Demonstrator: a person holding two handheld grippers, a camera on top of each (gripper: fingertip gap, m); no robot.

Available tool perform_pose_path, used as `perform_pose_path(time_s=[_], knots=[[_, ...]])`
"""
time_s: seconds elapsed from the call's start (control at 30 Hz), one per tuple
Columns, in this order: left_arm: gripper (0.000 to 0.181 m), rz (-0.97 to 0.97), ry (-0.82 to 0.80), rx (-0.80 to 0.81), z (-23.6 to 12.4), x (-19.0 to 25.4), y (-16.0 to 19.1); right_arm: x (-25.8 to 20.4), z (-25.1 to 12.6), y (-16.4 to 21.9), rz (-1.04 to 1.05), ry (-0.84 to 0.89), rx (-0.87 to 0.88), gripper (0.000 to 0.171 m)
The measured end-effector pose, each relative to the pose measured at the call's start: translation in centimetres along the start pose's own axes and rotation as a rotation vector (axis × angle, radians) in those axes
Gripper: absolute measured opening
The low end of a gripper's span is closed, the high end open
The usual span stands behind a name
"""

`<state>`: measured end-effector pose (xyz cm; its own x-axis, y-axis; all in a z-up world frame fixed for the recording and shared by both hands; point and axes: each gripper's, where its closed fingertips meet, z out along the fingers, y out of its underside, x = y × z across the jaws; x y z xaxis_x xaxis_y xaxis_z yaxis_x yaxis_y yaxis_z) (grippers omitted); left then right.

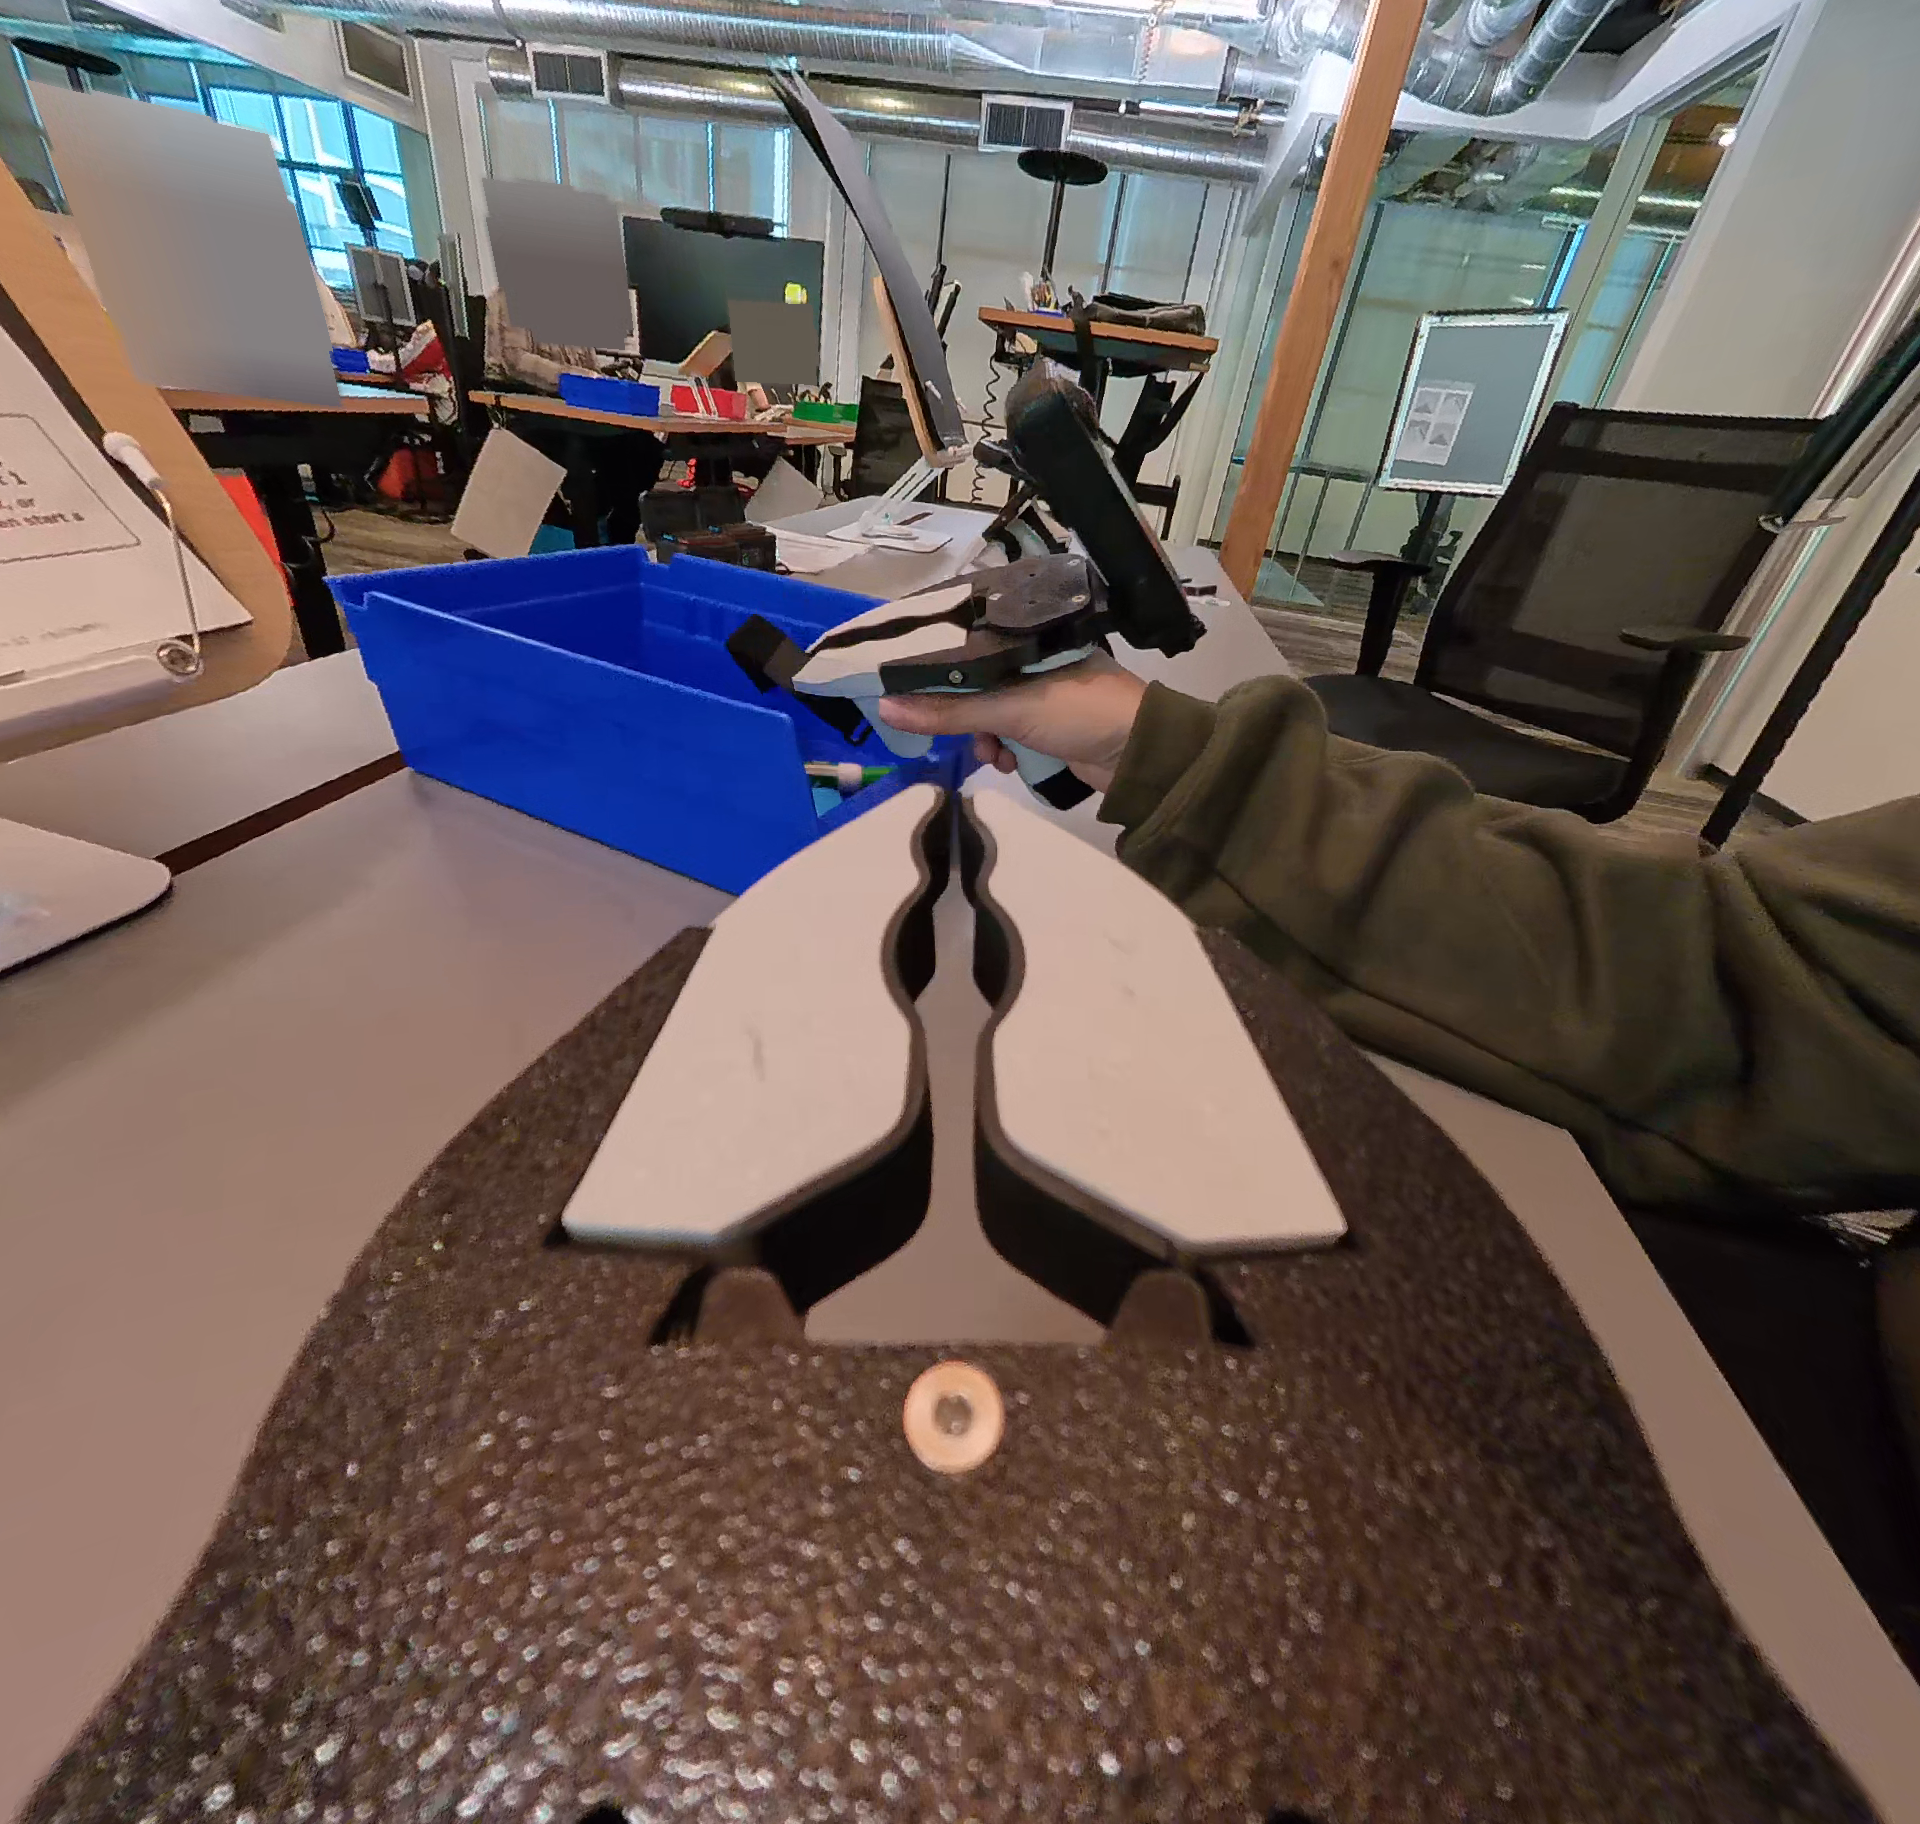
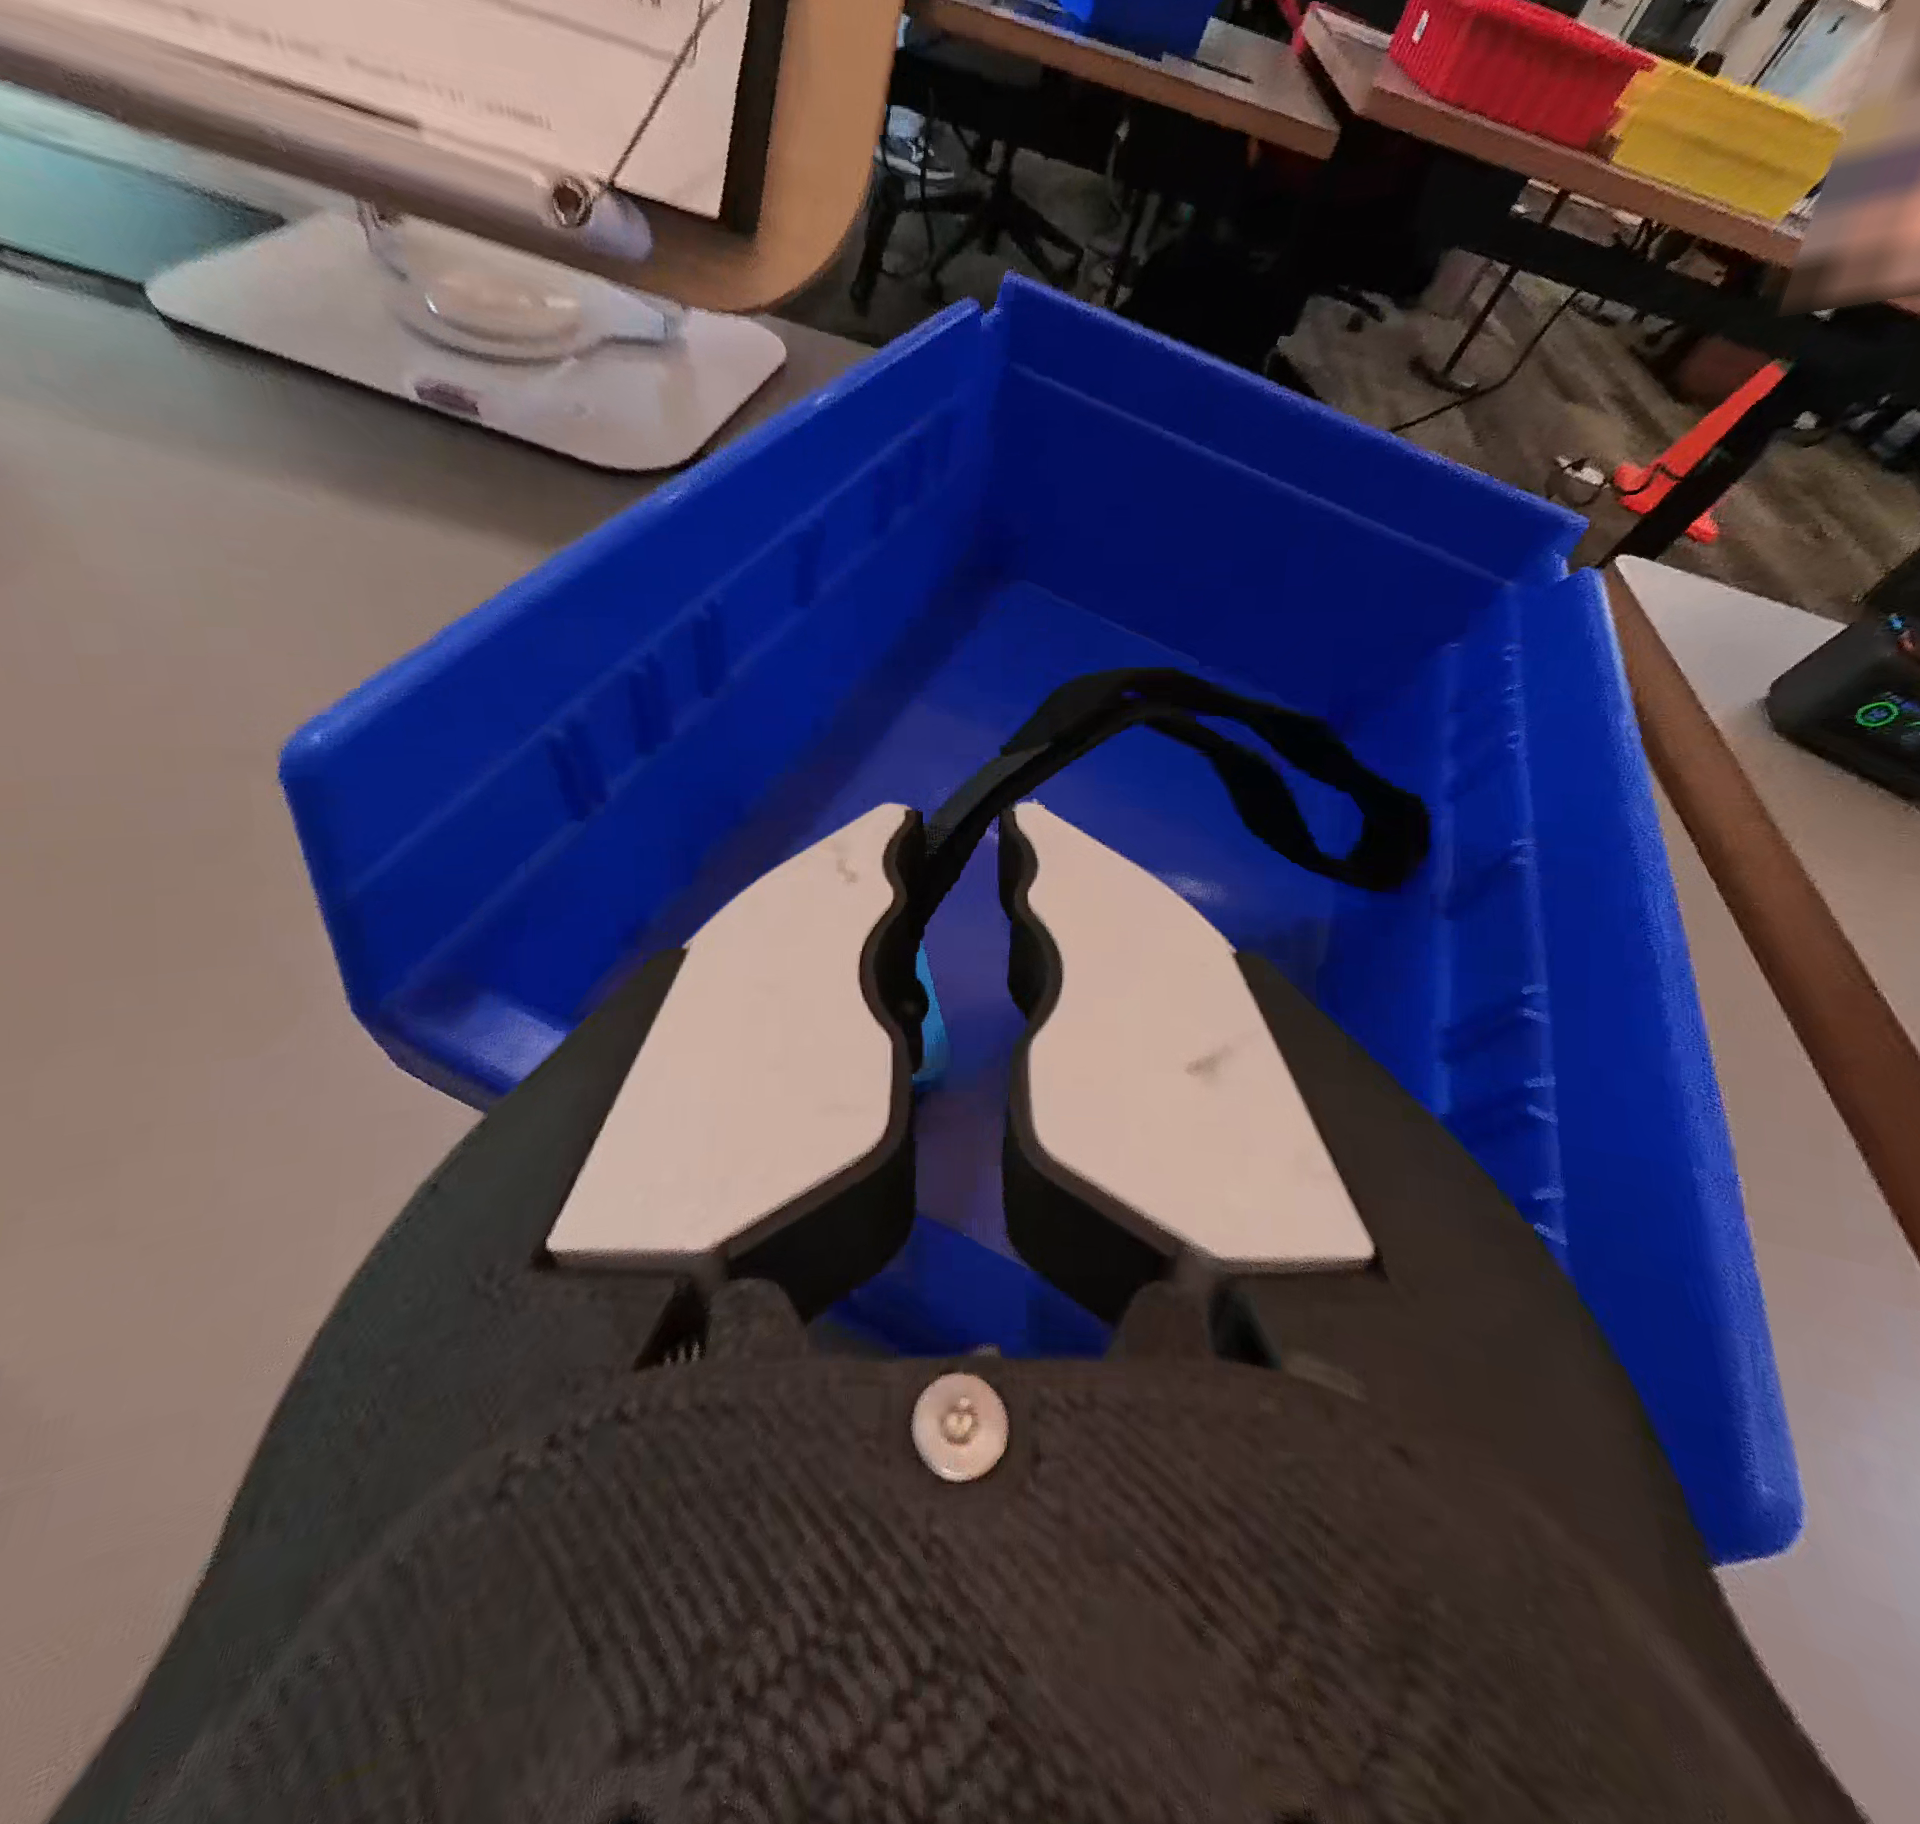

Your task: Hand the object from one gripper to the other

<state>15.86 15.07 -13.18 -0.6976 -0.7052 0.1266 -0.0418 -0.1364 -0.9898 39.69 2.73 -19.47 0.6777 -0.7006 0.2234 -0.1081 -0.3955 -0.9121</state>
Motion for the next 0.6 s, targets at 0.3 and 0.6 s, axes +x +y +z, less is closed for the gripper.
perform_pose_path(time_s=[0.3, 0.6], knots=[[0.009, 0.08, -0.105, -0.13, -0.5, -1.3, 0.8, 0.4, -1.3, -1.6, -0.121, 0.152, 0.156, 0.075], [0.014, 0.163, -0.826, -0.429, -16.4, -12.4, -2.4, -2.8, -4.6, -5.0, -0.22, 0.18, 0.399, 0.082]])
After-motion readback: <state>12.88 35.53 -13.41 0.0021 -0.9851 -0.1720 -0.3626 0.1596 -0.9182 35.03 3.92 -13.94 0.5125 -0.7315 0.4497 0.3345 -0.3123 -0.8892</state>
